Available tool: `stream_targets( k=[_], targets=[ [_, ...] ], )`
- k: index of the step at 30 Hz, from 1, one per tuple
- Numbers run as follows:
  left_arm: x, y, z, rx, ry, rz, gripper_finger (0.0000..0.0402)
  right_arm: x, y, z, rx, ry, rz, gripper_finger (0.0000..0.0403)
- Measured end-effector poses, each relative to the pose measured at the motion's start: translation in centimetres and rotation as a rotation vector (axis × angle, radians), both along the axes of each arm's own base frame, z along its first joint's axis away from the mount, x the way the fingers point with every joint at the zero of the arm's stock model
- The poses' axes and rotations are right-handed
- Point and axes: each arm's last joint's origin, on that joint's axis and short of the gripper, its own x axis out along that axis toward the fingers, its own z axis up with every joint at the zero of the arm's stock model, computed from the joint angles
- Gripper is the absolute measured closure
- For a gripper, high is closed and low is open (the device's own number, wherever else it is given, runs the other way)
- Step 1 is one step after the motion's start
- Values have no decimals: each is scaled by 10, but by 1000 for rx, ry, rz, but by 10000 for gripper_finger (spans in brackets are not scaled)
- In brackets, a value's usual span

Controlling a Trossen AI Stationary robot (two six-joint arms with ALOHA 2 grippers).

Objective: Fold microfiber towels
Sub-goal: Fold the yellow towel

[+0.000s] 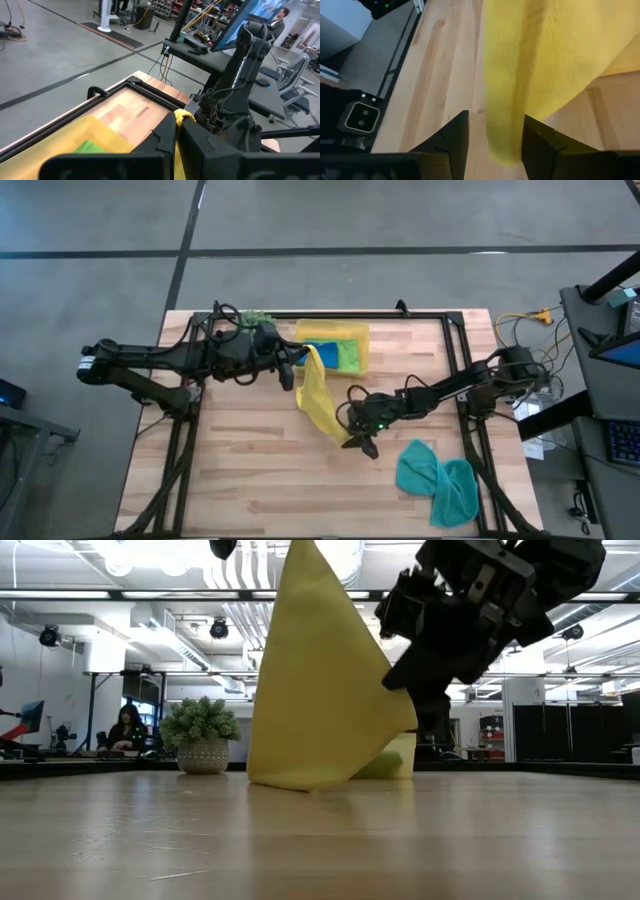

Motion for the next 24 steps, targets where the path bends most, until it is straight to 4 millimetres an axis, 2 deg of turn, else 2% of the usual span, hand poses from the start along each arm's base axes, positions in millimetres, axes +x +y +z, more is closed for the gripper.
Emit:
stream_targets(
  k=[5,10,15,20,24],
  targets=[
    [0,0,-1,0,2,0,402,2,1,-2,7,-20,6,274],
    [0,0,-1,0,3,0,402,4,1,4,21,-74,14,330],
    [0,0,-2,0,7,1,402,4,2,5,58,-56,20,387],
    [-2,0,-3,1,62,1,402,-3,2,13,88,-11,2,394],
    [-13,1,-2,3,136,-5,402,-17,-2,35,64,53,-26,394]
  ],
)
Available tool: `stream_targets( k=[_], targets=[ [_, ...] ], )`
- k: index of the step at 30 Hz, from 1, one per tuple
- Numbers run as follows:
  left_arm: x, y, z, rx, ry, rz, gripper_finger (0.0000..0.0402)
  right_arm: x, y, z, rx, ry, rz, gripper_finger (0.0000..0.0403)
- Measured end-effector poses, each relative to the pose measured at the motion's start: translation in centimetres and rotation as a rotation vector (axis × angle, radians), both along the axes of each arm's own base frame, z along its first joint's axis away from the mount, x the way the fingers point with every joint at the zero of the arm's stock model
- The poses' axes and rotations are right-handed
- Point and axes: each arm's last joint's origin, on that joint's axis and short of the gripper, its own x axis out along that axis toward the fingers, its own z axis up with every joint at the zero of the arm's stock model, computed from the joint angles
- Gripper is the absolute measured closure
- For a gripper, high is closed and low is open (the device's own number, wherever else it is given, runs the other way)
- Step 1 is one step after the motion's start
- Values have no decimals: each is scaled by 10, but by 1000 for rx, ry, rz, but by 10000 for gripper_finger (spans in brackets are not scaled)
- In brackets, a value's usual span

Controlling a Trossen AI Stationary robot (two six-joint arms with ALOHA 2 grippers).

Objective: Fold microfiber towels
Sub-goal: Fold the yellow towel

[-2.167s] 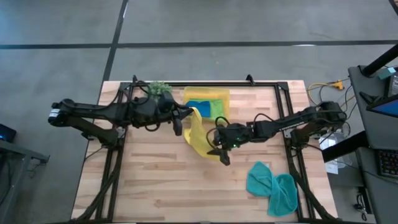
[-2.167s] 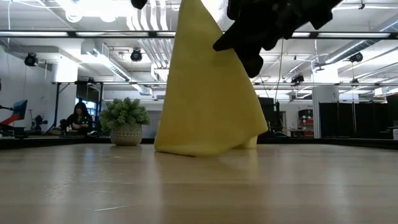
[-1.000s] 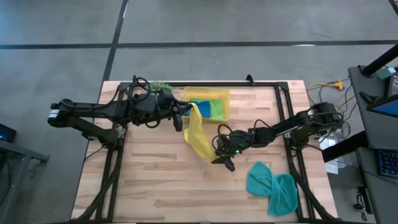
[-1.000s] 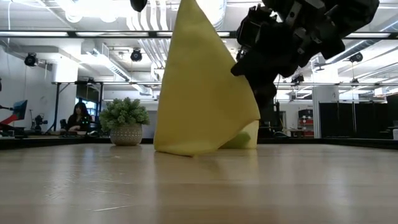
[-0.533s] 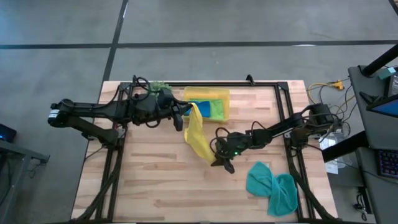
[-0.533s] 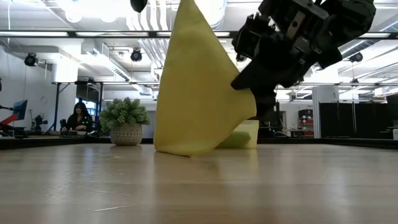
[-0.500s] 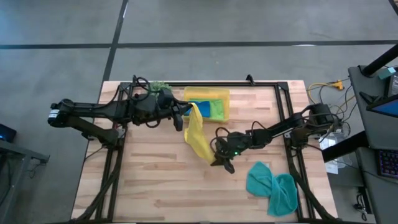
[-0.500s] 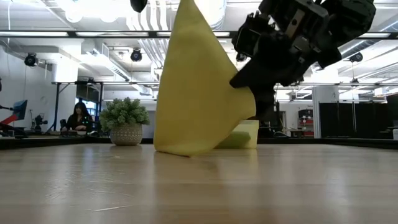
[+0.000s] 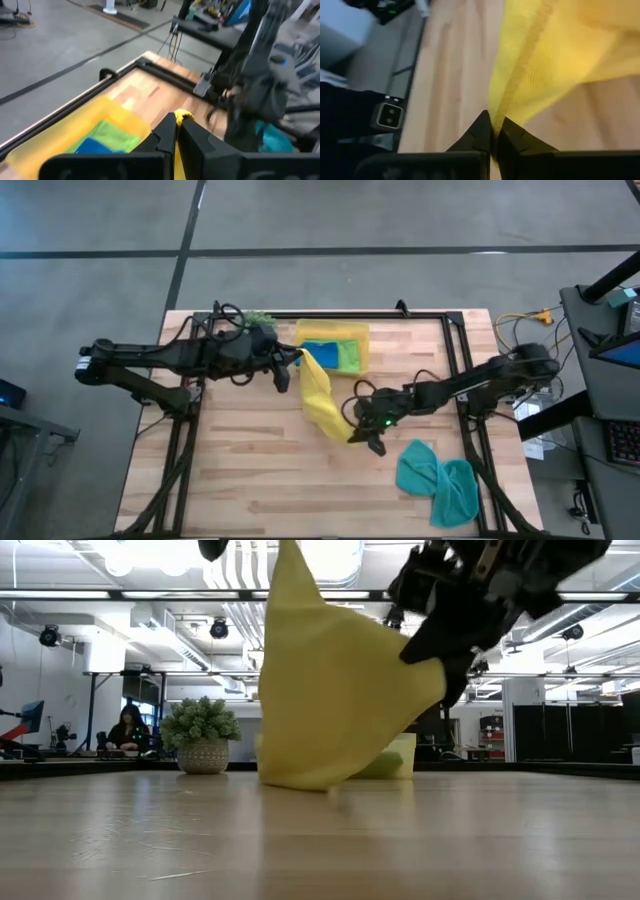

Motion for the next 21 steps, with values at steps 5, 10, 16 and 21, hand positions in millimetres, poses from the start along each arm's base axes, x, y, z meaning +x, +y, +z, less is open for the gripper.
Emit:
stream_targets(
  k=[5,10,16,21],
  targets=[
    [-18,0,5,-10,100,-36,402,-31,-8,51,-108,49,-83,394],
    [-38,-3,10,-47,131,-133,402,-64,-17,108,-179,48,-169,394],
    [-66,-4,8,-39,244,-218,402,-89,-25,164,-285,80,-257,394],
    [-82,-5,6,-58,301,-258,402,-85,-26,195,-312,92,-307,394]
  ],
)
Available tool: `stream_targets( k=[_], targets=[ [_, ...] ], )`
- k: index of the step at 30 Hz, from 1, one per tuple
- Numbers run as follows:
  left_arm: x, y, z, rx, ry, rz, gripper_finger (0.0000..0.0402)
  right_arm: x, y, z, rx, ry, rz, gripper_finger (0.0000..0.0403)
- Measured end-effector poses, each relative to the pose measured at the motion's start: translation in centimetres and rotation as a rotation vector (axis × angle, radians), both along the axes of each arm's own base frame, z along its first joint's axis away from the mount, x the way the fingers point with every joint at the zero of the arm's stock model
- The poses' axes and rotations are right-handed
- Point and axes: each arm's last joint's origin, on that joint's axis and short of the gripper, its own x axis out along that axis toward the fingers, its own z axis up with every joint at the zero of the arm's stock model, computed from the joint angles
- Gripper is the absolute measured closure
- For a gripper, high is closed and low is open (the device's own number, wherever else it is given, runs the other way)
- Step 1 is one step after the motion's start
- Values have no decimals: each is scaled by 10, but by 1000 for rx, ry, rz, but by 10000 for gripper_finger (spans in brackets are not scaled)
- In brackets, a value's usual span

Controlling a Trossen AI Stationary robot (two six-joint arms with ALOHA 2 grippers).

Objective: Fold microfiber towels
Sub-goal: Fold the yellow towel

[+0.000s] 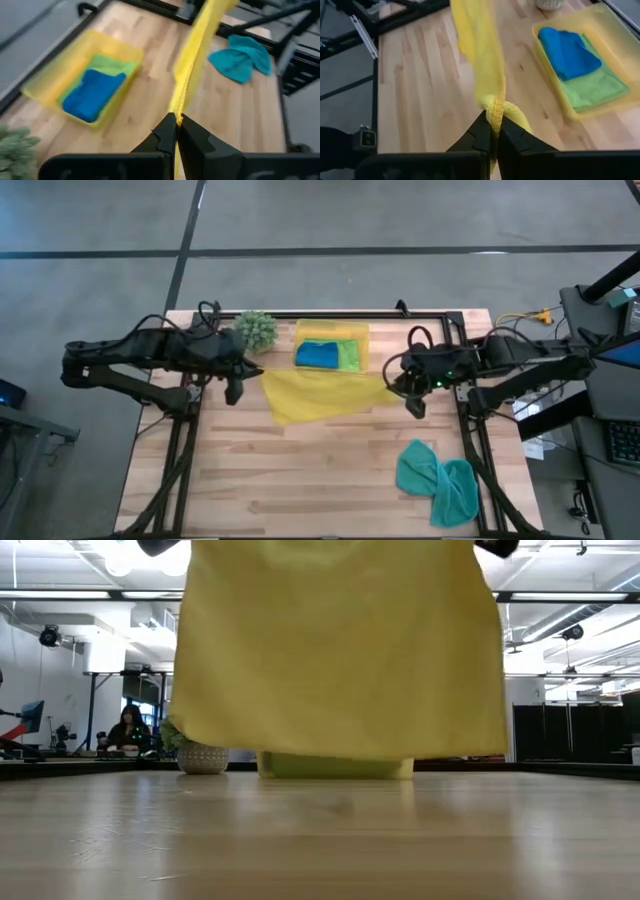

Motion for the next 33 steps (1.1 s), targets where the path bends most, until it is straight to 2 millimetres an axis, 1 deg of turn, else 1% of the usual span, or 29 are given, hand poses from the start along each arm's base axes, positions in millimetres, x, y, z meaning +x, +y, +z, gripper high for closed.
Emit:
stream_targets(
  k=[2,4,7,10,14,17,25,29,33],
  targets=[
    [-2,-2,-1,-25,10,-41,402,7,1,8,1,-7,-1,394],
    [-4,-3,-2,-27,24,-65,402,15,2,12,-1,5,-1,394],
    [-4,-4,-7,16,57,-106,402,29,5,7,-11,43,-6,394],
    [-2,-7,-9,10,67,-140,402,40,7,1,-6,88,-8,394],
    [2,-17,-12,-37,96,-211,402,45,18,-1,25,105,-1,394],
    [2,-30,-15,-90,120,-253,402,41,30,-1,46,110,26,394],
    [0,-74,-20,-213,181,-376,402,18,65,6,150,107,122,394],
    [6,-103,-25,-298,202,-435,402,10,86,6,228,130,193,394],
    [17,-140,-27,-393,167,-593,402,2,112,5,302,112,271,394]
  ],
)
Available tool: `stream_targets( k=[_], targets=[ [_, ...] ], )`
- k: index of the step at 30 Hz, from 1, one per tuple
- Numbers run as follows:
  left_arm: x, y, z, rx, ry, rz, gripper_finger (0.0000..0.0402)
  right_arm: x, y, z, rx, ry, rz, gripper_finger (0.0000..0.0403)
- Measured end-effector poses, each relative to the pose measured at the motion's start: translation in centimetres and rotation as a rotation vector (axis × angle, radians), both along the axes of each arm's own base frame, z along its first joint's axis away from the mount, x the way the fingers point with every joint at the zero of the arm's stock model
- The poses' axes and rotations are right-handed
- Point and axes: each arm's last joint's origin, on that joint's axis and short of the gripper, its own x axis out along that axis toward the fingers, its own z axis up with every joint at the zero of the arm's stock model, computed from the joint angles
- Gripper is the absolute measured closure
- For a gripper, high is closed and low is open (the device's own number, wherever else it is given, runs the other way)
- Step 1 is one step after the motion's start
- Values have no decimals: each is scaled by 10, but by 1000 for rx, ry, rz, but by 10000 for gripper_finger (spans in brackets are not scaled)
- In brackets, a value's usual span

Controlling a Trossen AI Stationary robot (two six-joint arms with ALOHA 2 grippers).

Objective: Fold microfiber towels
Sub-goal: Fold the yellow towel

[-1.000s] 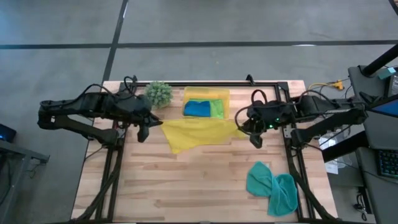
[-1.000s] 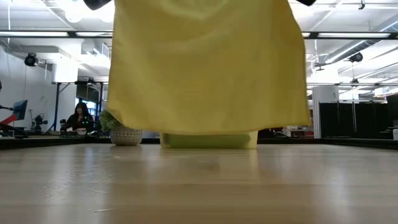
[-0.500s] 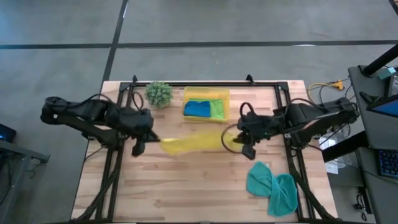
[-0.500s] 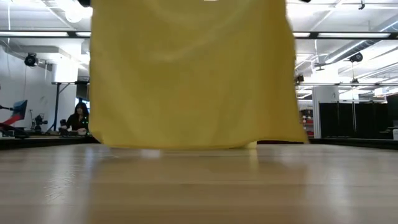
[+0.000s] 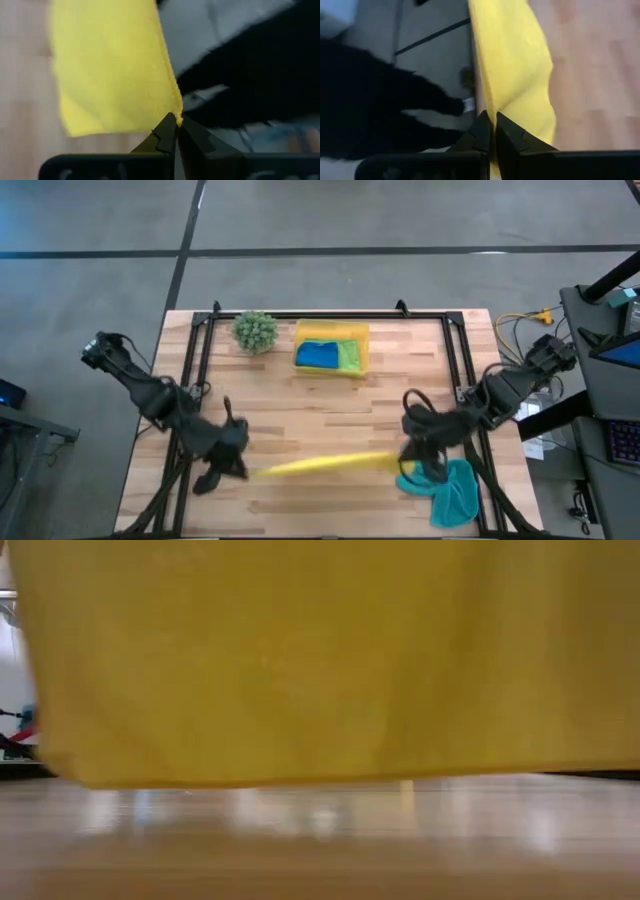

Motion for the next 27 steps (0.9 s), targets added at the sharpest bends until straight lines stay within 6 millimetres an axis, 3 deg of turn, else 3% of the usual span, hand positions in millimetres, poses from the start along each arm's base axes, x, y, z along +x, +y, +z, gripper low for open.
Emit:
stream_targets(
  k=[5,9,12,17,27],
  targets=[
    [10,-32,-8,-75,1,-153,402,-6,22,-9,100,-48,55,394],
    [15,-33,-7,-58,-70,-193,402,1,26,-27,224,-103,97,395],
    [18,-22,-17,14,-49,-166,402,4,19,-53,240,-59,79,395],
    [16,1,-53,248,101,-10,401,-3,-2,-89,203,9,14,395],
    [29,44,-118,409,256,185,402,1,-51,-137,105,81,-144,395]
  ],
)
